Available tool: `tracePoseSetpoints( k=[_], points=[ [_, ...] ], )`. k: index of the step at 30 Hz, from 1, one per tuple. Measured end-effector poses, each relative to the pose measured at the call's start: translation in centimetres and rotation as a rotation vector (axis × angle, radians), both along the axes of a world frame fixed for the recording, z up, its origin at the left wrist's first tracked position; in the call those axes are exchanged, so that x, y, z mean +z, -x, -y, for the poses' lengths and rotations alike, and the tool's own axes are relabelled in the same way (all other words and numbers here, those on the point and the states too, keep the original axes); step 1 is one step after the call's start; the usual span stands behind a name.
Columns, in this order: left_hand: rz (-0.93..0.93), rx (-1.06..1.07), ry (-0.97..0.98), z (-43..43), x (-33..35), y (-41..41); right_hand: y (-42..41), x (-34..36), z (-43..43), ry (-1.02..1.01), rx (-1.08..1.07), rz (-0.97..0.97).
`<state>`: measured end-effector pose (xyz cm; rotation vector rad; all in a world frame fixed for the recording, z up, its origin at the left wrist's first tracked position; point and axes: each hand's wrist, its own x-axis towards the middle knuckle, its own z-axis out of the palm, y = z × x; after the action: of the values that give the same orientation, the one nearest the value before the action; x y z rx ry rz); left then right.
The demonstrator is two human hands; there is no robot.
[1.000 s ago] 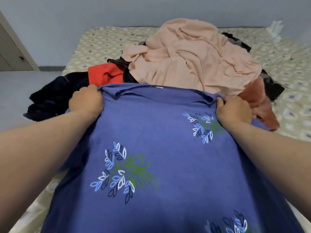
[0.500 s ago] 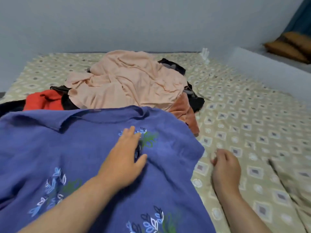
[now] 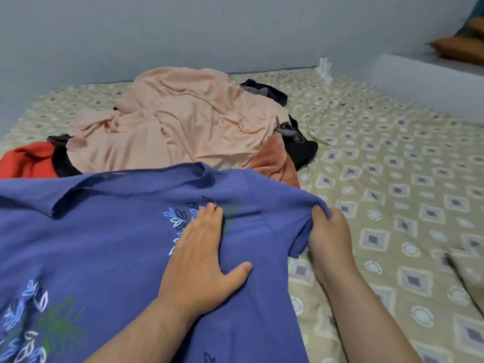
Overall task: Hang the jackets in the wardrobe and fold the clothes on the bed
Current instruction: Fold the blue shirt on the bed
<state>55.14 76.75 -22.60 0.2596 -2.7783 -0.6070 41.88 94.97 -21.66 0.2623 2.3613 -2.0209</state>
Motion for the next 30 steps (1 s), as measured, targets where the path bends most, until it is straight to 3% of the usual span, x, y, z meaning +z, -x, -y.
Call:
tracePoseSetpoints(
  k=[3, 6, 9, 14, 17, 20, 22, 23, 25, 27, 29, 30],
  points=[
    [0.047, -0.031, 0.139, -0.2, 0.4, -0.1, 1.2, 0.6, 0.5, 0.353, 0.078, 0.150],
    [-0.007, -0.031, 0.140, 0.0, 1.6, 0.9, 0.7, 1.1, -0.1, 0.645, 0.270, 0.297],
    [-0.100, 0.005, 0.205, 0.9, 3.3, 4.4, 0.3, 1.2, -0.5, 0.588, 0.344, 0.301],
    [0.407, -0.100, 0.209, 2.9, 3.6, 8.4, -0.5, 2.4, -0.4, 0.687, 0.419, 0.337],
    [0.418, -0.098, 0.243, 3.6, 4.0, 9.1, -1.4, 3.2, -0.1, 0.767, 0.457, 0.291],
    [0.305, -0.072, -0.009, 3.5, 4.8, 8.7, -2.5, 5.2, 0.8, 0.784, 0.602, 0.104],
    [0.179, -0.127, -0.258, 3.7, 5.2, 8.6, -3.5, 6.3, 1.8, 0.663, 0.743, -0.060],
    [0.123, -0.122, -0.434, 3.9, 5.4, 8.8, -4.2, 6.4, 2.4, 0.611, 0.829, -0.109],
    [0.029, -0.016, -0.926, 4.3, 6.7, 8.5, -5.8, 5.9, 3.3, 0.692, 1.007, -0.086],
    [0.003, 0.111, -1.283, 5.3, 7.0, 8.6, -6.3, 5.4, 3.5, 0.767, 0.879, -0.143],
    [0.021, 0.133, -1.321, 6.1, 7.3, 8.2, -5.6, 4.6, 3.3, 0.544, 0.551, -0.277],
    [0.027, 0.139, -1.241, 6.0, 7.4, 7.9, -5.3, 4.0, 3.1, 0.345, 0.454, -0.354]
  ],
)
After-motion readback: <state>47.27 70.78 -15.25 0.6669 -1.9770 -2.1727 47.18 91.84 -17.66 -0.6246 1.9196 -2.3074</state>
